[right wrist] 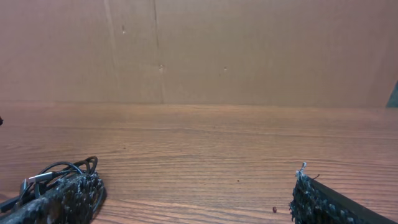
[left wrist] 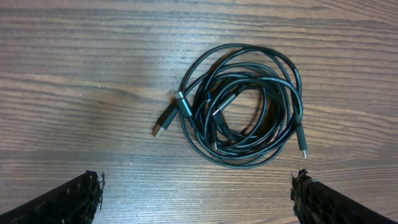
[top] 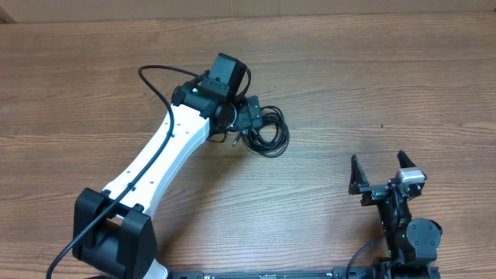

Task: Untangle cables
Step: 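Lower the left gripper onto the cables and close on a loop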

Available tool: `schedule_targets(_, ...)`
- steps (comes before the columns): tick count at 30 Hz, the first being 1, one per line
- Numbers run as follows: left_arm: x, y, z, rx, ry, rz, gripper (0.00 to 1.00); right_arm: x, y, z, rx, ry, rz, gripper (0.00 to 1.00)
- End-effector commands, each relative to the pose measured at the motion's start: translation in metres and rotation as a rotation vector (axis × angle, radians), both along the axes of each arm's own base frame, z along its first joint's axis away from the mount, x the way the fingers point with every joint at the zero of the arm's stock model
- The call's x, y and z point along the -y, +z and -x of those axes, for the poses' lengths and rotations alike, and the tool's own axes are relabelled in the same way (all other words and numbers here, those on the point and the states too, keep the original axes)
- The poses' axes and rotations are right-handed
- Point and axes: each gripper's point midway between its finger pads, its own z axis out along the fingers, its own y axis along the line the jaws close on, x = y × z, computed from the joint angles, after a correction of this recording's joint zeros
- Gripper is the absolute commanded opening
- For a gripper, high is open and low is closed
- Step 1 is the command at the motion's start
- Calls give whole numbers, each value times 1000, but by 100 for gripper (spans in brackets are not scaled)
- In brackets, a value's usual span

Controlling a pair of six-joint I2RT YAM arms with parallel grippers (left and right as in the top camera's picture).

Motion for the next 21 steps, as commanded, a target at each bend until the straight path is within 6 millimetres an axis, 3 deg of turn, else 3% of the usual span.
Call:
schedule_targets(1,-2,-16,4,-43,29,-31,99,-1,-2,0,5,1,2,100)
schedule_targets(6,-2,-43,4,-119,99,-38,100,-1,-2,0,5,1,2,100)
schedule_targets(13,32,-85,22,-300,-11,92,100,-1,-2,0,5,2,2,100)
schedule_targets(16,34,-95,22,-312,-37,93,99,-1,-2,0,5,1,2,100)
schedule_targets(19,34,-102,23,-328,-35,85,91,-1,-2,0,5,1,2,100)
schedule_targets(21,35,-103,26,-339,-38,87,77,-1,-2,0,5,1,2,100)
